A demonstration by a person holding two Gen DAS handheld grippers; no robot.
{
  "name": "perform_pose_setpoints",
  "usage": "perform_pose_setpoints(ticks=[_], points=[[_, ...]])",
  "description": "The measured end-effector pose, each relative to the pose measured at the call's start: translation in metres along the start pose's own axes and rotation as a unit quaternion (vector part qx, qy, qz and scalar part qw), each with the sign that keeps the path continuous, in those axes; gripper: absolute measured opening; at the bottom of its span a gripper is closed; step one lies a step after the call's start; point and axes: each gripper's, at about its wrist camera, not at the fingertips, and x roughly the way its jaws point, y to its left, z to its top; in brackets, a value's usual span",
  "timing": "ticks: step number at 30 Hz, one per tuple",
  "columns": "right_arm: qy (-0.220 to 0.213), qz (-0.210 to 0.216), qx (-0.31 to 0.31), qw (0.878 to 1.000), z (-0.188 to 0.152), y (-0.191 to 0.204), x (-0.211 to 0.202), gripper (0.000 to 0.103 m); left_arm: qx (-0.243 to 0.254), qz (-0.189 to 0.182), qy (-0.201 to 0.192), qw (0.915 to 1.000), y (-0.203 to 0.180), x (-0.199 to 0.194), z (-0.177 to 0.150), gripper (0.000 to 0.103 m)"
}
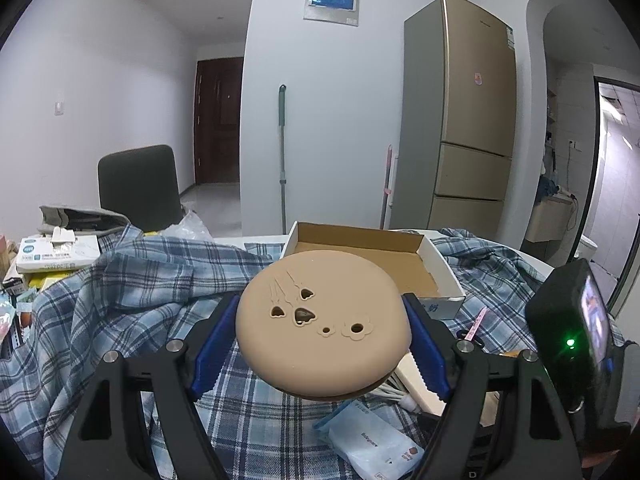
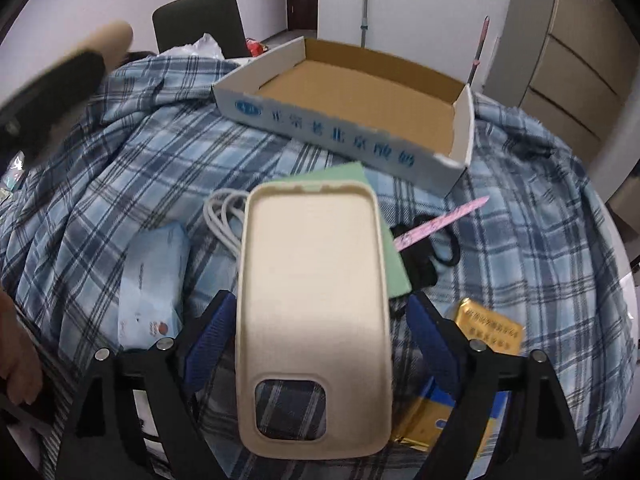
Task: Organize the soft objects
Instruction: 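Grasp the beige phone case with the right gripper while the left holds the puff, then lower the phone case into the box and open the right gripper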
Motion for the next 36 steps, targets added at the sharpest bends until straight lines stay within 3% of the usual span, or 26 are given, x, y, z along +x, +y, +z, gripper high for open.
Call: perform_pose_setpoints(ticks=[3, 8, 16, 26, 30, 34, 36], points=[[-0.011, 0.004, 0.006, 1.0, -0.001, -0.004, -0.001, 0.073, 0.006, -0.001, 0.0, 1.0, -0.002, 0.0, 0.0, 0.081], [-0.049, 0.002, 0.008, 0.999, -0.001, -0.006, -0.007, 0.073, 0.006, 0.0, -0.001, 1.0, -0.003, 0.0, 0.0, 0.081], [-0.16, -0.026, 0.02, 0.987, -0.002, -0.011, -0.041, 0.073, 0.014, -0.007, -0.012, 0.9998, -0.008, -0.005, -0.001, 0.082], [-0.196, -0.014, 0.041, 0.98, 0.001, -0.017, -0.061, 0.073, 0.004, -0.016, -0.044, 0.9989, -0.004, -0.021, 0.003, 0.082], [-0.218, -0.011, 0.049, 0.975, 0.017, -0.03, -0.083, 0.073, 0.017, -0.02, -0.056, 0.9981, -0.007, -0.025, 0.017, 0.082], [-0.243, -0.022, 0.044, 0.969, 0.05, -0.041, -0.098, 0.073, -0.002, -0.062, -0.059, 0.9963, -0.006, -0.018, 0.046, 0.082], [-0.266, -0.036, 0.041, 0.963, 0.067, -0.045, -0.103, 0.073, 0.01, -0.048, -0.083, 0.9954, -0.012, -0.013, 0.063, 0.082]])
